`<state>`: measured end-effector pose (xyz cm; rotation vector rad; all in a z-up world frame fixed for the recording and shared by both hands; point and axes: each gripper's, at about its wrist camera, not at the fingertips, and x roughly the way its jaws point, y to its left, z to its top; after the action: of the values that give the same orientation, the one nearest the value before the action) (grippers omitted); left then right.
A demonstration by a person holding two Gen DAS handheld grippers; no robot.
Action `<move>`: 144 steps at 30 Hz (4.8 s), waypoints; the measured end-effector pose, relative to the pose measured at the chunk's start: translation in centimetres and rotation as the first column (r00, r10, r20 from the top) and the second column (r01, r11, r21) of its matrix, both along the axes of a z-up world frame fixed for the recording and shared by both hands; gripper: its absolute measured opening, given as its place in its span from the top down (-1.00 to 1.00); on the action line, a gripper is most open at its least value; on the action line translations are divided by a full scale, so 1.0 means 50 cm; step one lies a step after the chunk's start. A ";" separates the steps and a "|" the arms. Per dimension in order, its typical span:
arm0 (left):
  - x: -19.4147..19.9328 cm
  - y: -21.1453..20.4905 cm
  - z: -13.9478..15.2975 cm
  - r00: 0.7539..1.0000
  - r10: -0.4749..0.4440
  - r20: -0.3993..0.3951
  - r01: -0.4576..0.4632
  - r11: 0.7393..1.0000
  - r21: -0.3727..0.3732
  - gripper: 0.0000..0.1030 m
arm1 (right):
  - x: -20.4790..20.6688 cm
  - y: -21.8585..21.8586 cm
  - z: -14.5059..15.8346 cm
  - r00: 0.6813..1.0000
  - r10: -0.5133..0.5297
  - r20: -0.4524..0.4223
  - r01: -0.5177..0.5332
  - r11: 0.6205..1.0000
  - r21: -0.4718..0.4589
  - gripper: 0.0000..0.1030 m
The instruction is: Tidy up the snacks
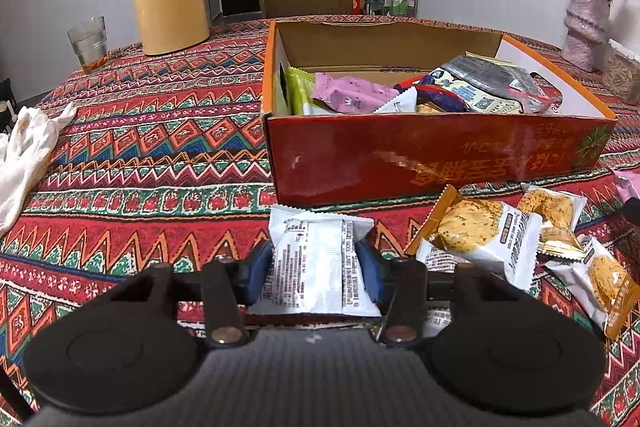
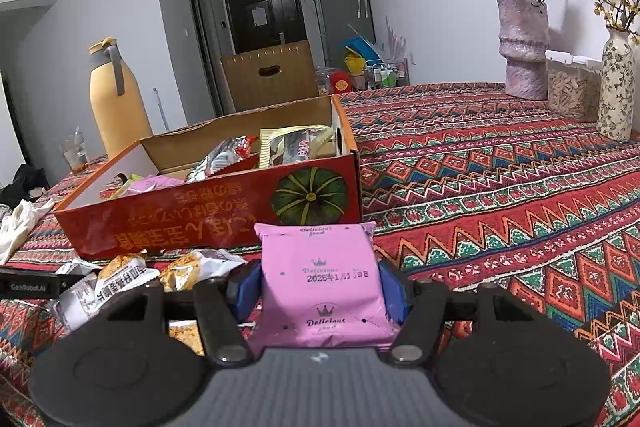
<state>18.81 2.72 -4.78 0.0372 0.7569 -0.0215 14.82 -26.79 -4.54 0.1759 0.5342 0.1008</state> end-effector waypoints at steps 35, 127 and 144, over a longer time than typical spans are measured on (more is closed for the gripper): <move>-0.045 -0.024 0.113 0.981 0.023 0.193 -0.009 0.997 -0.072 0.10 | -0.003 0.053 0.083 0.989 0.057 0.139 -0.059 0.998 0.009 -0.18; 0.175 -0.061 0.143 0.948 0.158 0.276 -0.130 0.984 -0.118 -1.00 | 0.275 0.105 0.101 0.981 0.049 0.186 -0.053 0.999 0.012 -1.00; 0.049 -0.042 0.189 0.943 0.128 0.306 -0.110 0.991 -0.076 -1.00 | 0.117 0.116 0.125 0.976 0.130 0.176 -0.122 0.991 -0.054 -1.00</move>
<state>21.28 0.64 4.66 -0.0600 0.4417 0.0765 20.64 -20.97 1.70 0.0893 0.3672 0.2265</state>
